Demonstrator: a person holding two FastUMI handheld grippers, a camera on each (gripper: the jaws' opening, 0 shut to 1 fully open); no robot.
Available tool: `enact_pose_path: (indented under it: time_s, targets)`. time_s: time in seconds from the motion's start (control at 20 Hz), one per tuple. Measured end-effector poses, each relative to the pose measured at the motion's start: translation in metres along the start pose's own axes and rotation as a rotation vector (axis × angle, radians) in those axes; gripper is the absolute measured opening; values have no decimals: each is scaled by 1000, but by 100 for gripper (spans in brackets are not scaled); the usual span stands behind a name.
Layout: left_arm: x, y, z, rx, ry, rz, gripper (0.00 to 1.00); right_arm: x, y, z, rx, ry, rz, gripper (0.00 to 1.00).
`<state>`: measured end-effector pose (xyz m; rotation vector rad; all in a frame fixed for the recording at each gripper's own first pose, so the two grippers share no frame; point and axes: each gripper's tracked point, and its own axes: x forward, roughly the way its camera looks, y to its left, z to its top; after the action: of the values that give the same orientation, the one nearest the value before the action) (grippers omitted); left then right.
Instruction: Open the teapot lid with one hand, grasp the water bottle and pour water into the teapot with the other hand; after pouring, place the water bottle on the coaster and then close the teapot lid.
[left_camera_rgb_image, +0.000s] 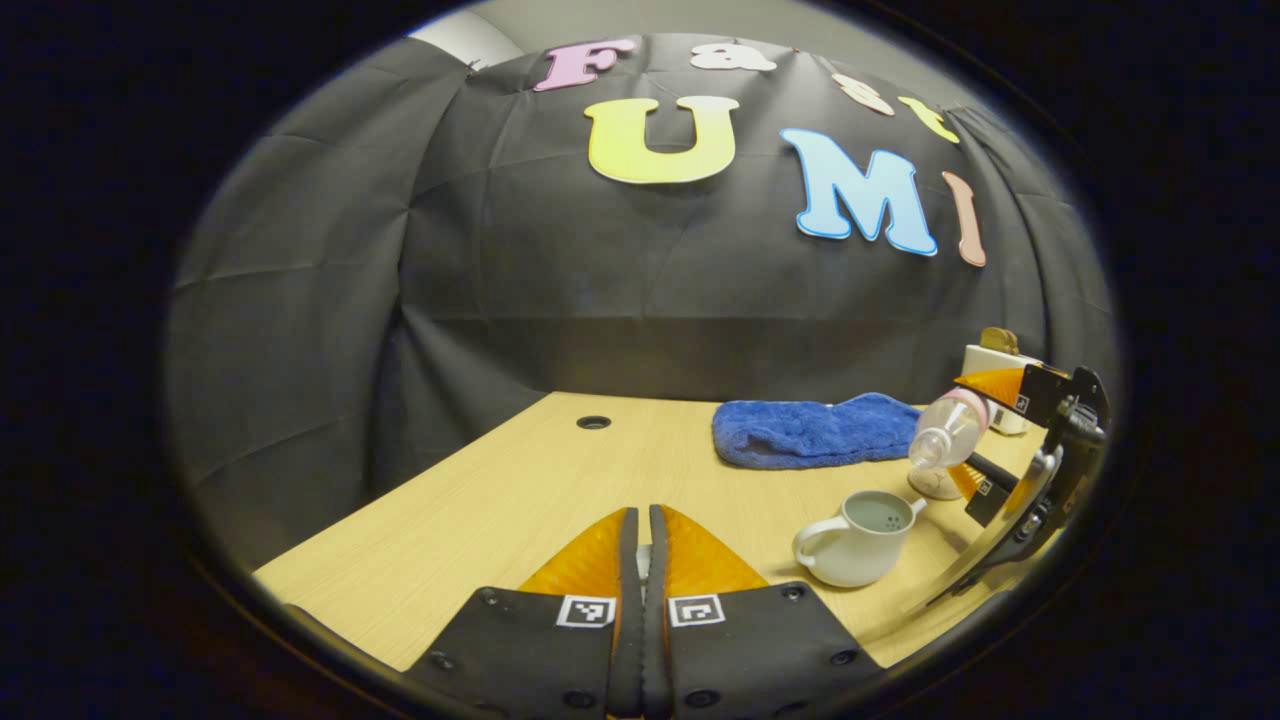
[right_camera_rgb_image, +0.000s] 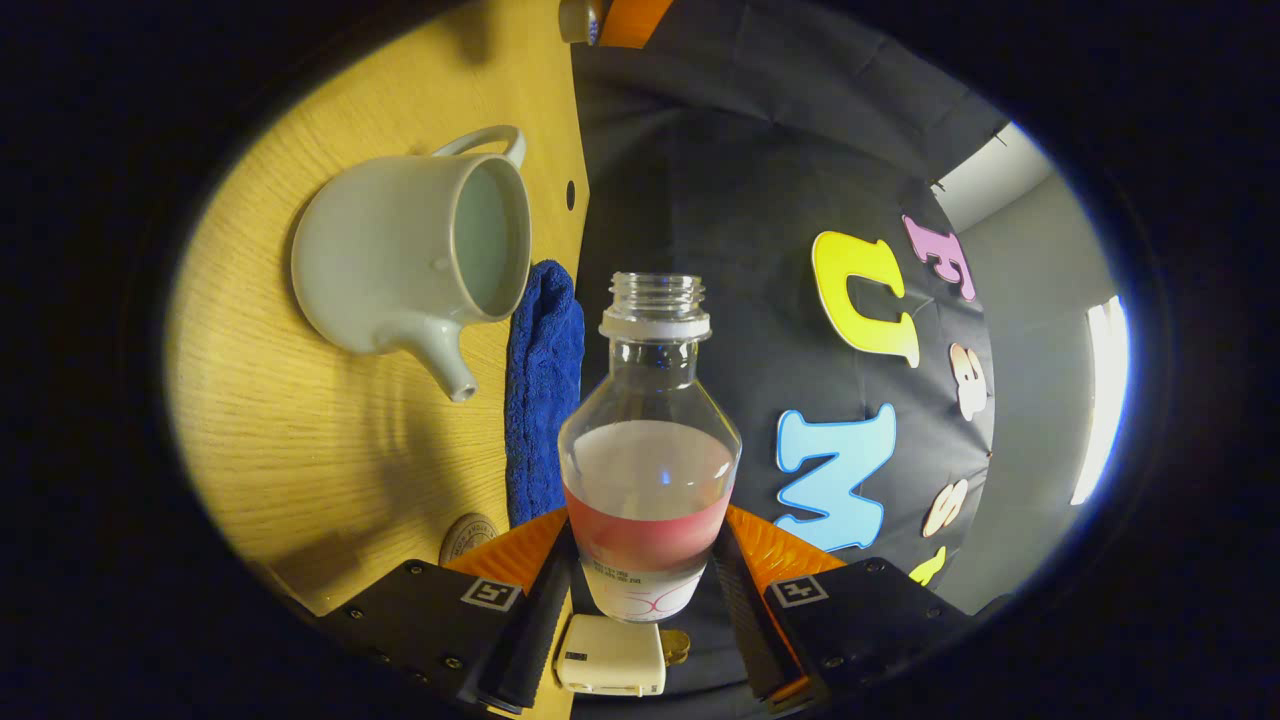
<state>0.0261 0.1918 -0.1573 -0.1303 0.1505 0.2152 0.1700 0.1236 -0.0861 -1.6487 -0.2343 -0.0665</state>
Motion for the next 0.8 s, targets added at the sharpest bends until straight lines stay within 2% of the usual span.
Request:
enact_pose_path:
  time_s: [0.2,0.25,0.3,0.4,0.45,0.8]
  targets:
    - [-1,2,-1,2,3,4,6,-3,-3,0,-75,-23,-28,75]
    - [-1,2,-1,1,4,4,6,-2,-2,0,-89,-28,-34,72]
    - [0,2,-2,1,5,4,6,0,-4,1,-99,-32,-40,75]
    - [0,3,-3,0,7,5,6,2,-8,2,-128,-42,-62,72]
    - [0,3,-2,-1,8,7,6,2,-11,3,-142,-46,-73,75]
    - [0,3,-3,2,13,6,6,3,-24,6,-223,-75,-130,75]
